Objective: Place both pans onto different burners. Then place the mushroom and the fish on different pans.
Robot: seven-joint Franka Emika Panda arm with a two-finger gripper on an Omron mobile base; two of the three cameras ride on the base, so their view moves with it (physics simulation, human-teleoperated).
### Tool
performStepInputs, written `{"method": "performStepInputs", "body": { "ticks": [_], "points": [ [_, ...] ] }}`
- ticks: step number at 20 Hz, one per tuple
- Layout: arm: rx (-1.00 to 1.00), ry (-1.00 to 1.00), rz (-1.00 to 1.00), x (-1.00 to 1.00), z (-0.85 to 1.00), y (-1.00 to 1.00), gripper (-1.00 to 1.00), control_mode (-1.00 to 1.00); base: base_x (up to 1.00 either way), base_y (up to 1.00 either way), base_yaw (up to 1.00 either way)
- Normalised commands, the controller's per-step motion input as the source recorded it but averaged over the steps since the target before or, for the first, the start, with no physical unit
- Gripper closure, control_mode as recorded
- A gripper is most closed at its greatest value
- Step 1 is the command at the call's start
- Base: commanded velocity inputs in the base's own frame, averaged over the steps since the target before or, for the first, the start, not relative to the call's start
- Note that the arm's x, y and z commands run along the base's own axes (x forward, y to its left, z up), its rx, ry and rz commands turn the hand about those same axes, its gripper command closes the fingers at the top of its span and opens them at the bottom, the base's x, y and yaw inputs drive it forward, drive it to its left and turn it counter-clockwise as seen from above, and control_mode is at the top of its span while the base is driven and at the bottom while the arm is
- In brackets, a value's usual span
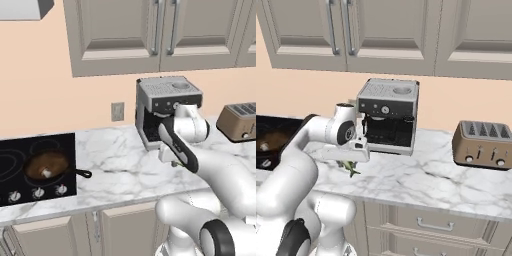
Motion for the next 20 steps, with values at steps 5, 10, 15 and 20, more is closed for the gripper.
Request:
{"method": "performStepInputs", "body": {
  "ticks": [5, 10, 15, 20],
  "points": [
    [0.0, 0.0, 0.0, 0.0, 0.0, 0.0, 1.0, 1.0, -0.36, 0.93, -0.06],
    [0.0, 0.0, 0.0, 0.0, 0.0, 0.0, 1.0, 1.0, -0.01, 1.0, -0.02],
    [0.0, 0.0, 0.0, 0.0, 0.0, 0.0, 1.0, 1.0, 0.0, 1.0, 0.0],
    [0.0, 0.0, 0.0, 0.0, 0.0, 0.0, 1.0, 1.0, 0.0, 1.0, 0.0]
  ]
}}
